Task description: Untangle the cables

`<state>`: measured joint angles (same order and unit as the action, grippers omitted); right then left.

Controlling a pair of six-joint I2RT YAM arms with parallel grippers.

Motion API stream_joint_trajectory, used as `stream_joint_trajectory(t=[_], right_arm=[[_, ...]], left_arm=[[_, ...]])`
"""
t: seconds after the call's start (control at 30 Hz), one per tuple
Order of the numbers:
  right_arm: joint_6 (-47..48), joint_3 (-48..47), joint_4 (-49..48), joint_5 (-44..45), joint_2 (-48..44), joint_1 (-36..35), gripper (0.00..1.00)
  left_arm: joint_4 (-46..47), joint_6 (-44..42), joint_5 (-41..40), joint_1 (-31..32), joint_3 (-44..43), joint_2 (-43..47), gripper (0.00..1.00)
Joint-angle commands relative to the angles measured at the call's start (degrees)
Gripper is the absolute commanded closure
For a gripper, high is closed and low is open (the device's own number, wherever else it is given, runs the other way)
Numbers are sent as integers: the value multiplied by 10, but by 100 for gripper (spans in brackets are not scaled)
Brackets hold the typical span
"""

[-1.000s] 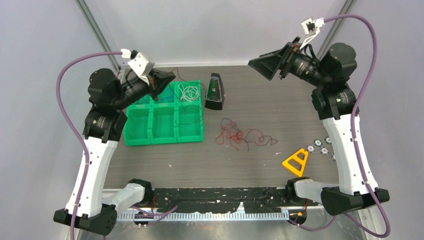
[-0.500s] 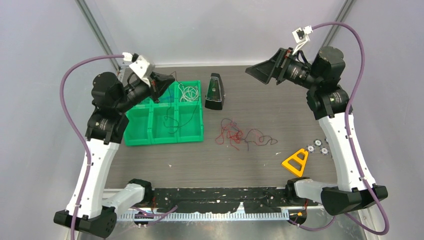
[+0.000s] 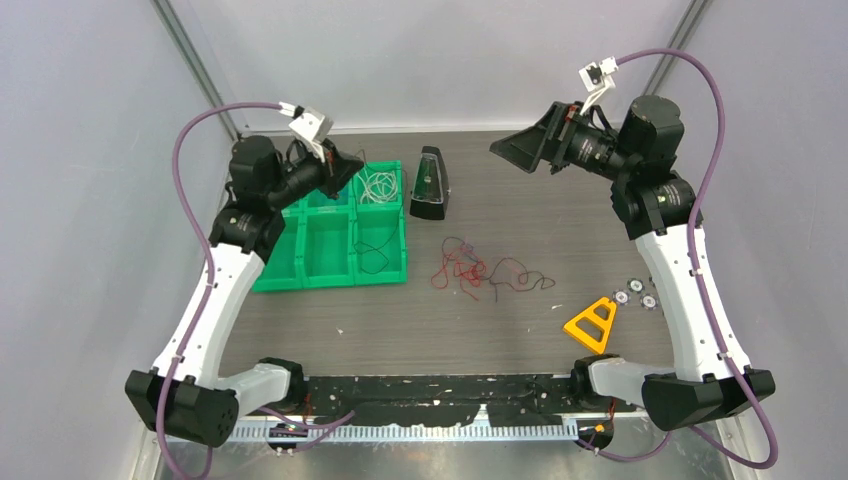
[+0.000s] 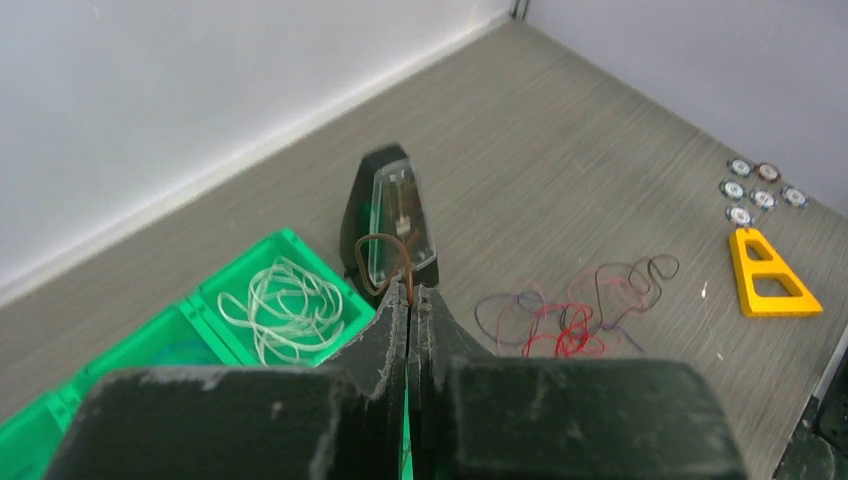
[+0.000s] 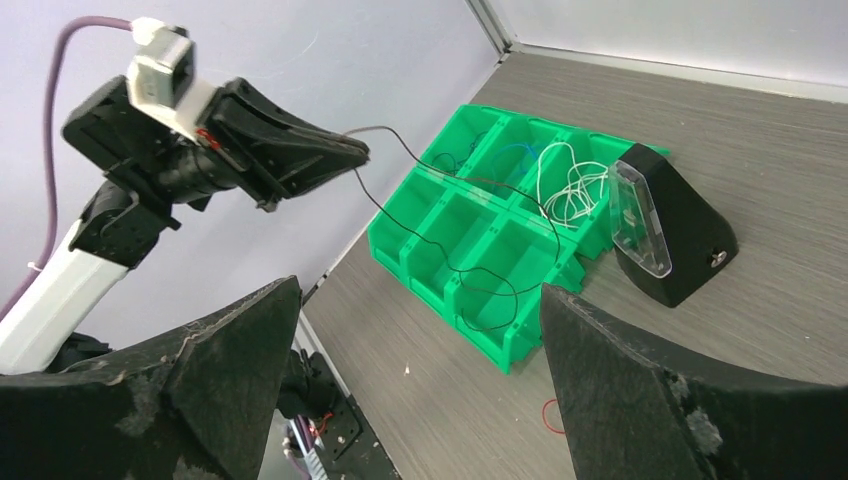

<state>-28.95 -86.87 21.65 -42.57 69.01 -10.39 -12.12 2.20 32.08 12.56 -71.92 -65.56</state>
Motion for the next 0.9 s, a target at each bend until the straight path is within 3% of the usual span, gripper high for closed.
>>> stream_joint_trajectory(t=[0.0, 0.2, 0.43, 0.63, 0.87], right_arm=[[25, -4, 3, 8, -1, -2, 5], [45, 6, 18, 8, -6, -3, 5], [61, 15, 25, 10, -4, -2, 5], [61, 19, 23, 9, 6, -2, 5], [95, 0, 57, 24, 15, -1, 5]], left_arm=[[40, 2, -20, -2, 56, 2, 100], [48, -14, -61, -2, 172, 16, 100], [-3, -20, -72, 2, 224, -17, 100], [-13, -19, -91, 34, 169, -131, 100], [-93, -26, -147, 65, 30, -293, 100]])
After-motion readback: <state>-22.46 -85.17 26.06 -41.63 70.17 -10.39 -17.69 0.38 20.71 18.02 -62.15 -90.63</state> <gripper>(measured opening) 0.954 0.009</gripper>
